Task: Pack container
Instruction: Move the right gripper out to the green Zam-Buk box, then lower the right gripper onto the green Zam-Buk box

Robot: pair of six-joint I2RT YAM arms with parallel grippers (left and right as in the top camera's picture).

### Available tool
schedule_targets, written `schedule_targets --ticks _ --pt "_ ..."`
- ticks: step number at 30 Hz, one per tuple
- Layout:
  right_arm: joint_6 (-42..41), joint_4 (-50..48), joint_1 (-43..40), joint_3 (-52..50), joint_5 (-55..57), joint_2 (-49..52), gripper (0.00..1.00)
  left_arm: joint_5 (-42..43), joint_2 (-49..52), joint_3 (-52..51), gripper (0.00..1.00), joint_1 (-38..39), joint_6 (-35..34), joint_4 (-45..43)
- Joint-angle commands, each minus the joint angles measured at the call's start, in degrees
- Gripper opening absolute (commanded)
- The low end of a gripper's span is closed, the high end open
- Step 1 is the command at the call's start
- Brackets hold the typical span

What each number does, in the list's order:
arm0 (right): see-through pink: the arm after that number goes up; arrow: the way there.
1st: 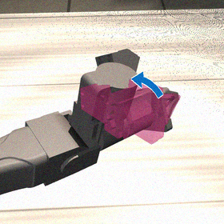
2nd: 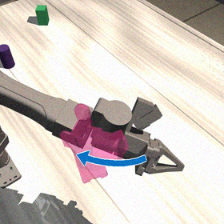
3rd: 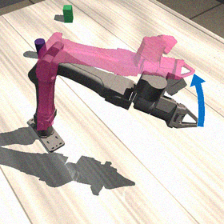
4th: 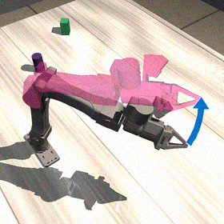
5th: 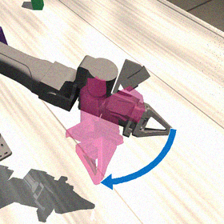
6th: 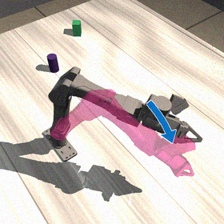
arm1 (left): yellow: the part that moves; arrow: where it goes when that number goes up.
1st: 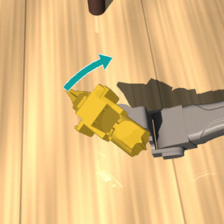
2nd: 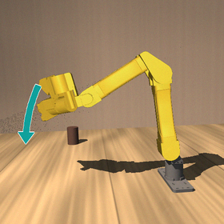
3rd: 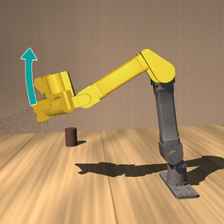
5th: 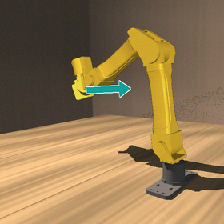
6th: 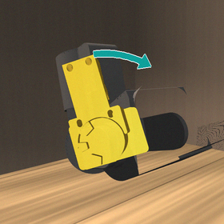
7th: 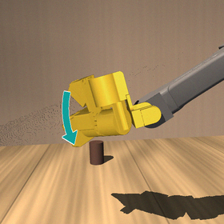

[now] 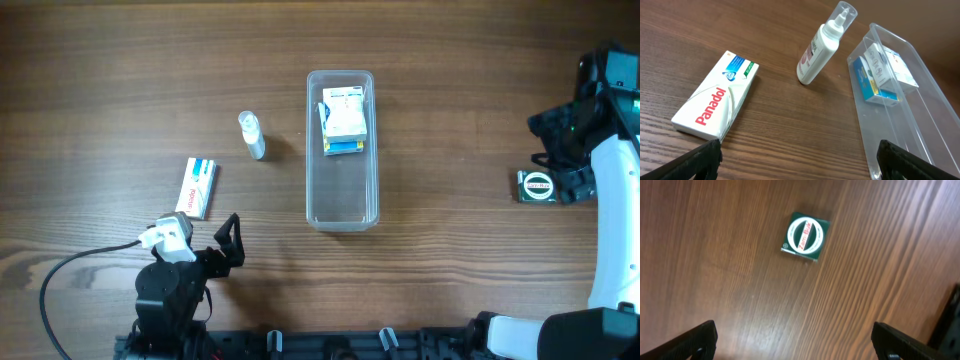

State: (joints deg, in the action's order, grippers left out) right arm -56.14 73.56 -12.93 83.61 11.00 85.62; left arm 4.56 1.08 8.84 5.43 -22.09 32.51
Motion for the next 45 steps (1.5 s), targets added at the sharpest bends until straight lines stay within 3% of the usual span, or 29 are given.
schedule_targets --ticks 1,2,3,4,8,12,15,21,30,34,45 --pt "28.6 -5.2 -0.2 -1.9 -1.9 0.3 0.96 -0.1 -0.3 -0.2 1.00 -0.5 1.1 -0.3" --pt "34.6 -6.0 -0.2 -1.9 -1.9 0.3 1.00 -0.1 -0.3 -0.2 1.00 -0.5 1.1 -0.3" --pt "46.0 -7.1 -0.2 -1.9 -1.9 0.2 1.00 -0.1 -0.3 -0.2 1.00 -0.5 1.1 -0.3" --pt "50.3 -8.1 -0.2 -1.9 -1.8 0.2 1.00 -0.1 -0.3 -0.2 1.00 -0.5 1.1 -0.3" --pt "56.5 -14.5 -0.2 -2.2 -2.6 0.3 1.00 -0.1 -0.3 -0.2 1.00 -0.5 1.1 -0.3" --pt "74.3 -25.6 -0.3 -7.8 -6.8 1.5 1.00 -0.1 -0.3 -0.2 1.00 -0.5 1.1 -0.3" --pt "83.7 -27.4 -0.3 -9.3 -6.8 4.0 1.00 -0.1 -0.3 -0.2 1.00 -0.5 1.1 -0.3" --pt "89.8 -27.3 -4.0 -12.1 -4.7 5.4 1.00 -0.1 -0.3 -0.2 1.00 -0.5 1.1 -0.3" --pt "88.9 -31.8 -11.2 -20.9 -10.3 8.1 1.00 -0.1 -0.3 -0.2 1.00 -0.5 1.1 -0.3" --pt "80.5 -31.9 -11.5 -20.9 -6.7 10.0 1.00 -0.1 -0.3 -0.2 1.00 -0.5 1.1 -0.3" --pt "78.7 -29.6 -11.5 -21.1 -5.7 17.0 1.00 -0.1 -0.3 -0.2 1.00 -0.5 1.1 -0.3"
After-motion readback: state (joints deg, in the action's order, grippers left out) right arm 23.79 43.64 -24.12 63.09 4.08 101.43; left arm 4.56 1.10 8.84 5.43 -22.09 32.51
